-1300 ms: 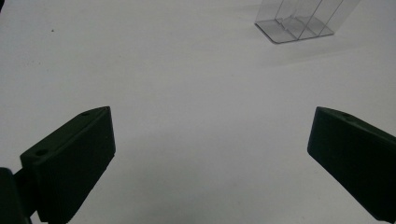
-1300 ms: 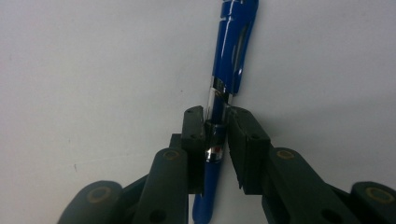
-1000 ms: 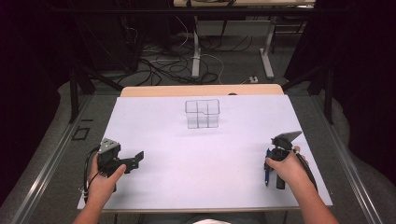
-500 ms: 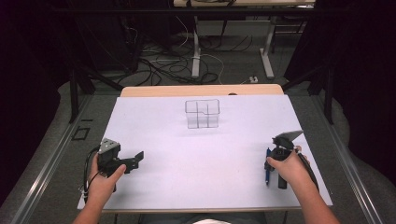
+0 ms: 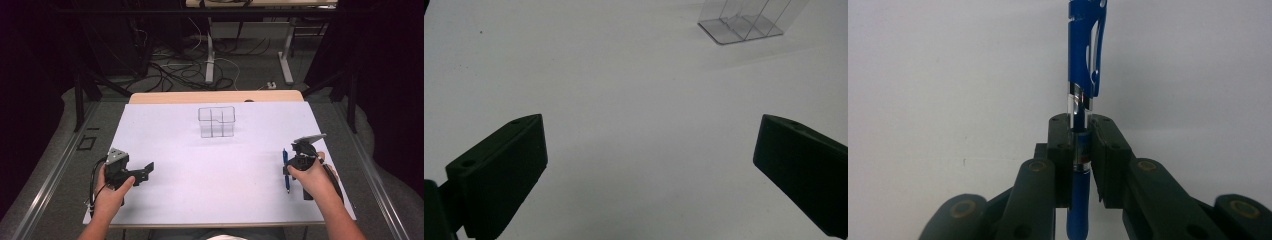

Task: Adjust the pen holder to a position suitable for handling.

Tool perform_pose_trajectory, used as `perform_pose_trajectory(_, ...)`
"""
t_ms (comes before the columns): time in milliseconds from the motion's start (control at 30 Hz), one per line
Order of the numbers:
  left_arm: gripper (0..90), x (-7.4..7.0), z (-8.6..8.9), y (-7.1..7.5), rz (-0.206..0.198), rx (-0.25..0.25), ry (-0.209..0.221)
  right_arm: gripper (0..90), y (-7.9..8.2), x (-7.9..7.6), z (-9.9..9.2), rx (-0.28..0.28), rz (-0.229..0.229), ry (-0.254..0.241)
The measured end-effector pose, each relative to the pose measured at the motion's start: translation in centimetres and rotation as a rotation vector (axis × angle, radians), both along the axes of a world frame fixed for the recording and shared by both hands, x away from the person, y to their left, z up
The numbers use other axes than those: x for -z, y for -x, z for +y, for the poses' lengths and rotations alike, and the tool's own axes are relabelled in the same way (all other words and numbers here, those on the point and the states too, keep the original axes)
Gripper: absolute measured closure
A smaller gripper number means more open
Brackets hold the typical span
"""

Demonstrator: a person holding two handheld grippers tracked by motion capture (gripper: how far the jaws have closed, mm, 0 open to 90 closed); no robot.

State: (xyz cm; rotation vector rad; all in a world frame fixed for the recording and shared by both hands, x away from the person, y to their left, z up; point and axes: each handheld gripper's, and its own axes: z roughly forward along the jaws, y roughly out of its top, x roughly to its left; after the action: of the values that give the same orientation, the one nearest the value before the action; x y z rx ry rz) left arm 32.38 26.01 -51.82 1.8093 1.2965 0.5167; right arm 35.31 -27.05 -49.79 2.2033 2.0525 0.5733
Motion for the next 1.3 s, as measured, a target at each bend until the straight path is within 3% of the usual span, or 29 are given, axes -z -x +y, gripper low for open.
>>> perform_pose_trajectory(200,1.0,0.0,0.0,0.0,0.004,0.001,-0.004,80.2,0.1,-0.5,0.6,-0.099,-0.070,0.002)
perform_pose_trajectory(400,0.9,0.0,0.0,0.0,0.002,-0.001,-0.004,80.2,0.1,-0.8,1.3,-0.243,-0.157,0.075)
perform_pose_trajectory(533,1.0,0.0,0.0,0.0,0.006,-0.001,0.000,80.2,0.0,-0.8,2.1,-0.347,-0.187,0.118)
perform_pose_trajectory(833,1.0,0.0,0.0,0.1,0.005,-0.006,0.002,80.2,-0.4,-1.3,4.0,-0.583,-0.327,0.201)
perform_pose_trajectory(900,0.9,0.0,0.0,0.0,0.006,-0.005,0.002,80.2,-0.5,-1.4,4.3,-0.607,-0.345,0.197)
perform_pose_trajectory(1000,1.0,0.0,0.1,0.0,0.006,-0.004,0.001,80.2,-0.8,-1.4,4.8,-0.637,-0.362,0.235)
perform_pose_trajectory(1100,1.0,0.1,0.1,0.0,0.004,-0.004,0.002,80.2,-1.0,-1.3,5.2,-0.661,-0.379,0.230)
perform_pose_trajectory(1300,0.9,0.1,0.1,0.0,0.008,-0.003,0.000,80.2,-1.0,-1.3,5.5,-0.746,-0.469,0.255)
